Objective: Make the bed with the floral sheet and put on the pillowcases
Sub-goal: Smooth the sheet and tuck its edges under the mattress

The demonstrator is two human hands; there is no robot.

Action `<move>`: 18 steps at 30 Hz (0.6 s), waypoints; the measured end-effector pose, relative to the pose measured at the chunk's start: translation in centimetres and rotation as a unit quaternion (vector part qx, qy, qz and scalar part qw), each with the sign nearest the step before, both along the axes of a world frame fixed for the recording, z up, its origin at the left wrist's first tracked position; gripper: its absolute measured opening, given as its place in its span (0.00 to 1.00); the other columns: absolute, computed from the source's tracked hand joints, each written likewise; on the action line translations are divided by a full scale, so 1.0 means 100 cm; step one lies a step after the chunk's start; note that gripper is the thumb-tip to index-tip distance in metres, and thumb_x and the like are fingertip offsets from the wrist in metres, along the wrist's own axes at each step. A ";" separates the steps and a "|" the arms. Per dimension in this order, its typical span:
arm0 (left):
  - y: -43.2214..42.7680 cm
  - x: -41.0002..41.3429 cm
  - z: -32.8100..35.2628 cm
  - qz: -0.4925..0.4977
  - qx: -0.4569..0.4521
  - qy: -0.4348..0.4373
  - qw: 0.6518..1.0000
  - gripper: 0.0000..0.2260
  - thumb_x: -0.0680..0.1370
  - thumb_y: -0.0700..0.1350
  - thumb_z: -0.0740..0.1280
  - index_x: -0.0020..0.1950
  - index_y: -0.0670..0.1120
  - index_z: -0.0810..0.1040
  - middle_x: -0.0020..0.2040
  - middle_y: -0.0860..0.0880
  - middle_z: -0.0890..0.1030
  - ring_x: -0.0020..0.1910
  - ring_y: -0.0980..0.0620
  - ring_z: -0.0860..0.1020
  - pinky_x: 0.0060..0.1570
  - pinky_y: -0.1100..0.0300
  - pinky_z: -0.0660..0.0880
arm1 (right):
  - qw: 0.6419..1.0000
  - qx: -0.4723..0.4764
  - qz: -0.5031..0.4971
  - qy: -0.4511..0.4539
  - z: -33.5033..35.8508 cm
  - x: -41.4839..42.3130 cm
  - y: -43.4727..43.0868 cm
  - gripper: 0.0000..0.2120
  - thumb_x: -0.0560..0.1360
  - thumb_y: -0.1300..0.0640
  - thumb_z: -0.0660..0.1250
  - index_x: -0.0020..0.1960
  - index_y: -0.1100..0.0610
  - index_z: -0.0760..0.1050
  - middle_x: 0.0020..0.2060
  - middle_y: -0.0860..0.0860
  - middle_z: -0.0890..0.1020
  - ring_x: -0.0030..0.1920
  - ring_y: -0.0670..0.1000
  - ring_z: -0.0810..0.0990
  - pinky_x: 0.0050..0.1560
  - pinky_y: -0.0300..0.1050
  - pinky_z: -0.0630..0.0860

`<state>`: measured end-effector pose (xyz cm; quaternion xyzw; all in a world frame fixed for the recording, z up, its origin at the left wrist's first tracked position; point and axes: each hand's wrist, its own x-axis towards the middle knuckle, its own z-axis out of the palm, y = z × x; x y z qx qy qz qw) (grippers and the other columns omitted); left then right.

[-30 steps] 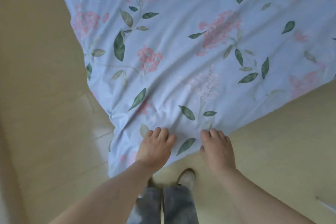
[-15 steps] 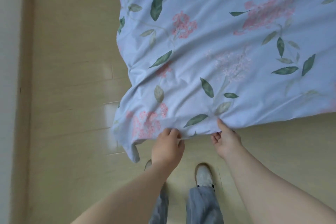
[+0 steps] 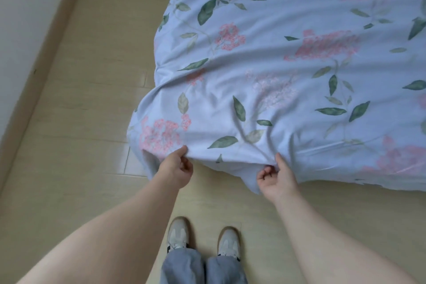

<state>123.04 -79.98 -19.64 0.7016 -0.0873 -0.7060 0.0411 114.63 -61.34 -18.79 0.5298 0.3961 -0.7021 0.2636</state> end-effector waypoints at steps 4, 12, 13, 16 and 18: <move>-0.004 0.015 0.007 -0.038 -0.037 -0.006 0.999 0.04 0.74 0.40 0.70 0.45 0.44 0.75 0.36 0.53 0.72 0.36 0.57 0.72 0.42 0.66 0.73 | 0.997 0.056 0.054 -0.011 -0.005 0.003 -0.008 0.13 0.78 0.55 0.63 0.35 0.55 0.66 0.29 0.48 0.68 0.29 0.44 0.66 0.38 0.35 0.69; 0.002 0.031 0.027 -0.016 -0.044 0.041 0.998 0.05 0.77 0.33 0.64 0.51 0.39 0.75 0.31 0.46 0.80 0.24 0.52 0.79 0.24 0.66 0.77 | 0.987 0.122 -0.081 0.072 0.023 0.022 -0.005 0.11 0.76 0.71 0.56 0.46 0.56 0.69 0.50 0.52 0.75 0.44 0.51 0.76 0.53 0.47 0.72; 0.007 0.035 0.028 -0.047 -0.018 0.028 0.998 0.03 0.77 0.34 0.64 0.44 0.39 0.74 0.25 0.46 0.79 0.20 0.52 0.78 0.18 0.68 0.73 | 0.983 0.164 -0.061 0.062 0.027 0.027 -0.001 0.10 0.75 0.71 0.57 0.44 0.56 0.69 0.49 0.52 0.75 0.43 0.51 0.75 0.54 0.47 0.70; 0.010 0.046 0.033 -0.166 0.006 -0.028 0.986 0.11 0.77 0.37 0.67 0.36 0.42 0.69 0.26 0.50 0.73 0.22 0.55 0.70 0.14 0.74 0.63 | 0.967 0.247 0.000 0.067 0.034 0.041 0.012 0.07 0.74 0.70 0.62 0.40 0.60 0.72 0.45 0.56 0.76 0.35 0.52 0.71 0.48 0.45 0.70; 0.012 0.045 0.044 -0.224 -0.011 -0.056 0.973 0.08 0.77 0.38 0.66 0.41 0.42 0.70 0.33 0.49 0.69 0.28 0.56 0.64 0.18 0.69 0.65 | 0.957 0.276 0.015 0.085 0.036 0.045 0.015 0.03 0.74 0.69 0.64 0.46 0.66 0.75 0.46 0.57 0.74 0.36 0.52 0.72 0.46 0.48 0.72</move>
